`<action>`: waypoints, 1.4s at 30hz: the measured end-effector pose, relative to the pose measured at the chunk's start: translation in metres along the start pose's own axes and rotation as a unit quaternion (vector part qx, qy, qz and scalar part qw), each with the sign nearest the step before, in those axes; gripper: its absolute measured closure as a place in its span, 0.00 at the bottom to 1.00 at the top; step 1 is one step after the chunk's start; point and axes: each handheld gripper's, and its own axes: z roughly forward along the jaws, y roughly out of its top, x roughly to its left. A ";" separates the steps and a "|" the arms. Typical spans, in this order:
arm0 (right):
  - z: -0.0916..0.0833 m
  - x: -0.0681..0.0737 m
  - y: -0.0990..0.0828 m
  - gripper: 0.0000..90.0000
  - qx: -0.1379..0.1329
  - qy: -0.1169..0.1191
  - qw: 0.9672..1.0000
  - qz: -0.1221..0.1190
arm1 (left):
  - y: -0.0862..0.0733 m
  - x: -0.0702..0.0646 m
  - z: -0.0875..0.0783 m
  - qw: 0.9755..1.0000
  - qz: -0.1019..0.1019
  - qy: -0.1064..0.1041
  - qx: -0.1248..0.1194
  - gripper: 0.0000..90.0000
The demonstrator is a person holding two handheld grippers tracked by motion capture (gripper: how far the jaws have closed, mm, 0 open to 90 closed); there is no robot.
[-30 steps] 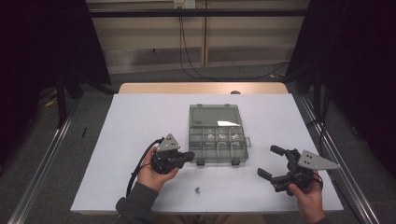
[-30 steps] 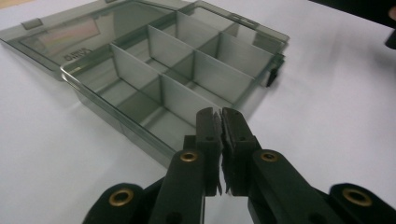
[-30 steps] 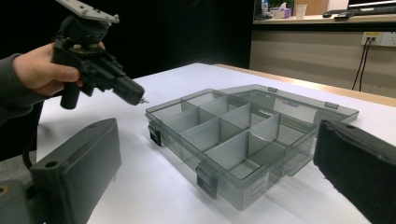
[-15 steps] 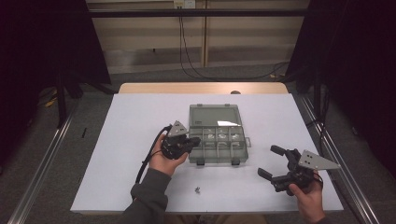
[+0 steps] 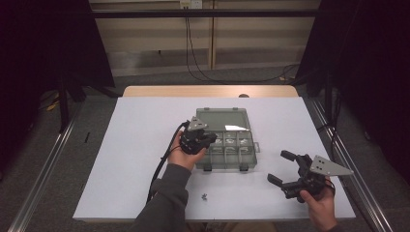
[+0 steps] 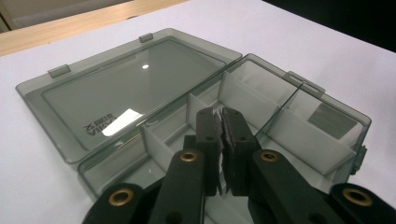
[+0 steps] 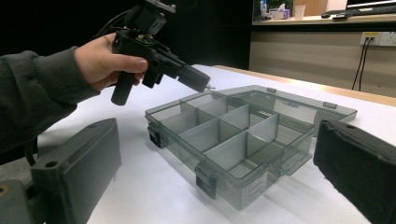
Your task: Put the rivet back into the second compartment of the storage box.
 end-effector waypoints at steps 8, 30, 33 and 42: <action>-0.001 0.000 0.000 0.01 -0.001 0.001 1.000 -0.001 | -0.003 0.004 0.007 1.000 -0.007 0.006 0.003 0.94; -0.001 0.000 0.000 0.01 0.003 0.002 1.000 -0.002 | -0.017 -0.006 -0.022 0.998 -0.025 -0.049 -0.038 0.26; -0.001 0.000 0.000 0.01 0.003 0.001 1.000 -0.002 | -0.022 -0.009 -0.027 0.998 -0.018 -0.055 -0.034 0.22; -0.001 0.000 0.000 0.01 0.004 0.003 1.000 -0.003 | -0.037 -0.016 -0.044 0.997 -0.008 -0.067 -0.043 0.12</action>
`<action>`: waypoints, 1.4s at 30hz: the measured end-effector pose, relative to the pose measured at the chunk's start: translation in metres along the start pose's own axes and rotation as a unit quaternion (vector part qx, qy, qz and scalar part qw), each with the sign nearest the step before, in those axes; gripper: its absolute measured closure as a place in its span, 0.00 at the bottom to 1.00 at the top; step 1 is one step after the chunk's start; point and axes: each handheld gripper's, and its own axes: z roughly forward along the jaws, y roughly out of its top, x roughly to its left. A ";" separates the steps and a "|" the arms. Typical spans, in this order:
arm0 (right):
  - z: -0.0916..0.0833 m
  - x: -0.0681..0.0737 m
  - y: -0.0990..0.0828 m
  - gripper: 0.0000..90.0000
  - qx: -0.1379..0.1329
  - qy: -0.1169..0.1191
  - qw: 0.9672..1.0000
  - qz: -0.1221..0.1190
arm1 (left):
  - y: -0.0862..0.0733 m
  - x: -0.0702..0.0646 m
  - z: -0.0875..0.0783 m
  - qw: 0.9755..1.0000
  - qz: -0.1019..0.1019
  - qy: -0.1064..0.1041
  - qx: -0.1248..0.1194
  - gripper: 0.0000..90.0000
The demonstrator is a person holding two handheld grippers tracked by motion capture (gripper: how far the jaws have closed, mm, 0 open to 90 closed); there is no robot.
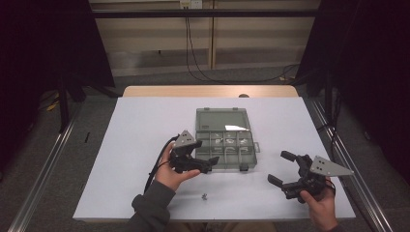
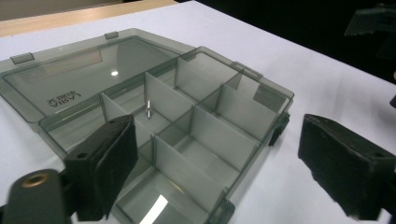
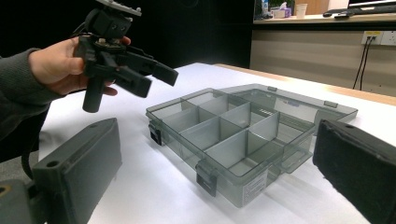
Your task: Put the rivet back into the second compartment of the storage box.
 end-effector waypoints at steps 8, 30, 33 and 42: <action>0.000 0.000 0.000 0.01 0.002 0.000 1.000 0.000 | -0.015 -0.006 -0.014 1.000 -0.003 -0.008 -0.009 0.09; 0.001 0.000 0.000 0.01 0.004 0.001 1.000 -0.001 | -0.045 -0.006 -0.040 1.000 0.006 0.004 -0.003 0.09; 0.001 0.000 0.000 0.01 0.005 0.002 1.000 -0.001 | -0.045 -0.008 -0.040 1.000 0.008 0.003 0.001 0.09; 0.001 0.000 0.000 0.01 0.004 0.001 1.000 -0.002 | -0.048 -0.011 -0.038 1.000 0.018 -0.007 0.019 0.11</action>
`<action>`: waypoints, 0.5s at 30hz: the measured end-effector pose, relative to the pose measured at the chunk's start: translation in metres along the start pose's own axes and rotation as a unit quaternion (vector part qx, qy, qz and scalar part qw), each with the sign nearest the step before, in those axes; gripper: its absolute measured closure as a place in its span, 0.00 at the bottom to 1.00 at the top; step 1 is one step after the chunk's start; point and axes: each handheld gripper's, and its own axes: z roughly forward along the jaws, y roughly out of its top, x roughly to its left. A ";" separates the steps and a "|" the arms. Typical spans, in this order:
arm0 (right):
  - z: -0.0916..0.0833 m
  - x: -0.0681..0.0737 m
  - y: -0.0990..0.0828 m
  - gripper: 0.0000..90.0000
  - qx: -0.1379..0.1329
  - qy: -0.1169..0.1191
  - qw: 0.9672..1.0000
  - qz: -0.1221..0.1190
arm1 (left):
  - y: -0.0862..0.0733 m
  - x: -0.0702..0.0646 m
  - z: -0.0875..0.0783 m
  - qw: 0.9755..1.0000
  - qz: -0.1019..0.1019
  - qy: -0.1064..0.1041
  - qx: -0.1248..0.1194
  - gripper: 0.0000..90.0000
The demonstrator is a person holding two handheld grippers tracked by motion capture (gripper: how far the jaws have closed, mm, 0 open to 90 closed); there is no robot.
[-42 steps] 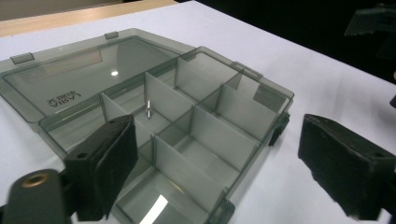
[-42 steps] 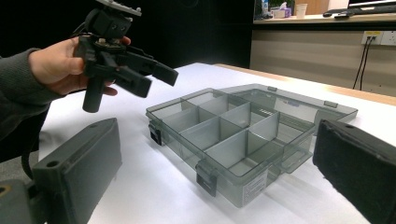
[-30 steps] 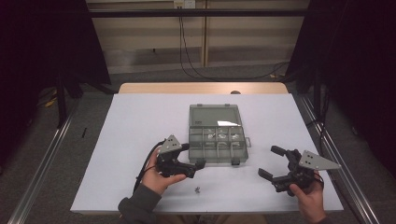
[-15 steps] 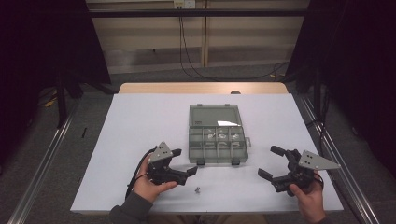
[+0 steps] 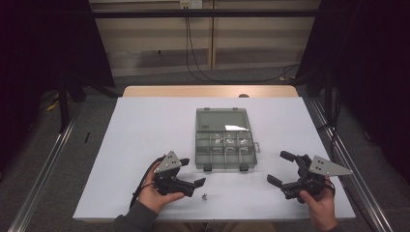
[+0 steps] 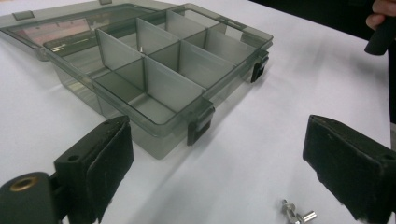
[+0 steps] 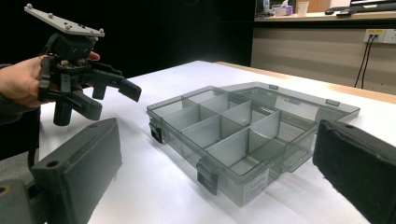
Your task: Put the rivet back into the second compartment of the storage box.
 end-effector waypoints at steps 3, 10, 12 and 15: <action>0.000 0.000 0.000 0.01 0.001 0.001 1.000 0.000 | -0.001 -0.001 0.002 1.000 0.002 -0.010 0.012 0.15; 0.000 0.000 0.000 0.01 0.001 0.000 1.000 0.000 | -0.003 -0.005 0.005 0.998 0.009 -0.033 0.043 0.29; 0.000 0.000 0.000 0.01 0.001 0.000 1.000 0.001 | -0.004 -0.007 0.006 0.998 0.009 -0.041 0.052 0.36; 0.000 0.000 0.000 0.01 0.002 0.000 1.000 0.001 | -0.005 -0.009 0.008 0.996 0.016 -0.049 0.071 0.41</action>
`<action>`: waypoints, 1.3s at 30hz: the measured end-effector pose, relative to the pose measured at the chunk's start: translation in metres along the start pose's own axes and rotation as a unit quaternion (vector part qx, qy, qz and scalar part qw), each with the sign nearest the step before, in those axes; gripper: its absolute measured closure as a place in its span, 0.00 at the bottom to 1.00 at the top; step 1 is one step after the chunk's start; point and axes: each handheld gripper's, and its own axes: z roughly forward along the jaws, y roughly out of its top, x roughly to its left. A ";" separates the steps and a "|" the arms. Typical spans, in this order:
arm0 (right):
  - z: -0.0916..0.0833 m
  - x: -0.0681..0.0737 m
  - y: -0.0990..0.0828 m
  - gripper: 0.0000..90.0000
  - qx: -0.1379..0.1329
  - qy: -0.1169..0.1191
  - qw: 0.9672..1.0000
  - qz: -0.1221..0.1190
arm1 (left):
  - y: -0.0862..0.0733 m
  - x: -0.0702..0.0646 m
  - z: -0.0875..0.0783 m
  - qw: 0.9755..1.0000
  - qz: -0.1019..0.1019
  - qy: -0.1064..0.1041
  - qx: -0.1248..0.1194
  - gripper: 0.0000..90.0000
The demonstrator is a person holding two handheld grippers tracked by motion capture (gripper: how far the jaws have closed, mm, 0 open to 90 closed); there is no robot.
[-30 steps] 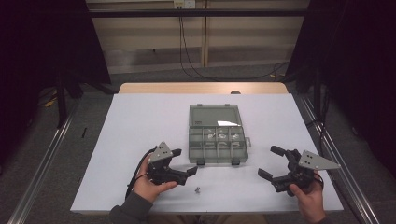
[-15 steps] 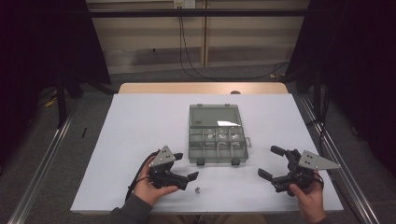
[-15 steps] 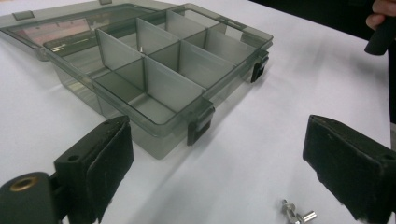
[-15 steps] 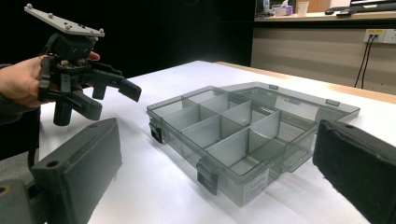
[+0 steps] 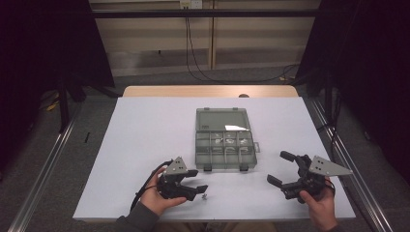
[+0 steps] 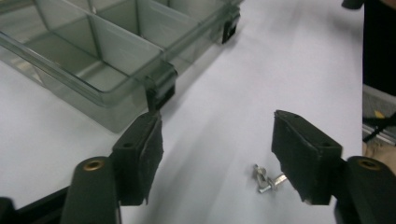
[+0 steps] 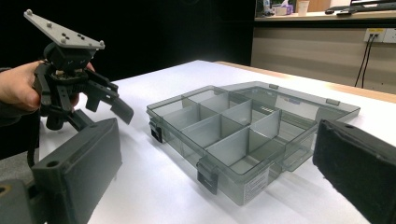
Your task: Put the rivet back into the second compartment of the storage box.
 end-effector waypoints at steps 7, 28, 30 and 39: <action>0.000 0.000 0.000 0.01 -0.001 -0.001 1.000 -0.001 | -0.002 -0.003 0.003 0.999 0.005 -0.017 0.028 0.54; -0.001 0.001 0.001 0.01 0.000 -0.002 1.000 -0.002 | -0.003 -0.006 0.008 0.998 0.006 -0.028 0.050 0.70; -0.001 0.000 0.000 0.01 0.000 -0.001 1.000 -0.002 | -0.003 -0.006 0.008 0.998 0.008 -0.027 0.051 0.71; 0.000 0.000 0.000 0.01 0.001 -0.001 1.000 -0.002 | -0.003 -0.005 0.009 0.998 0.014 -0.026 0.055 0.76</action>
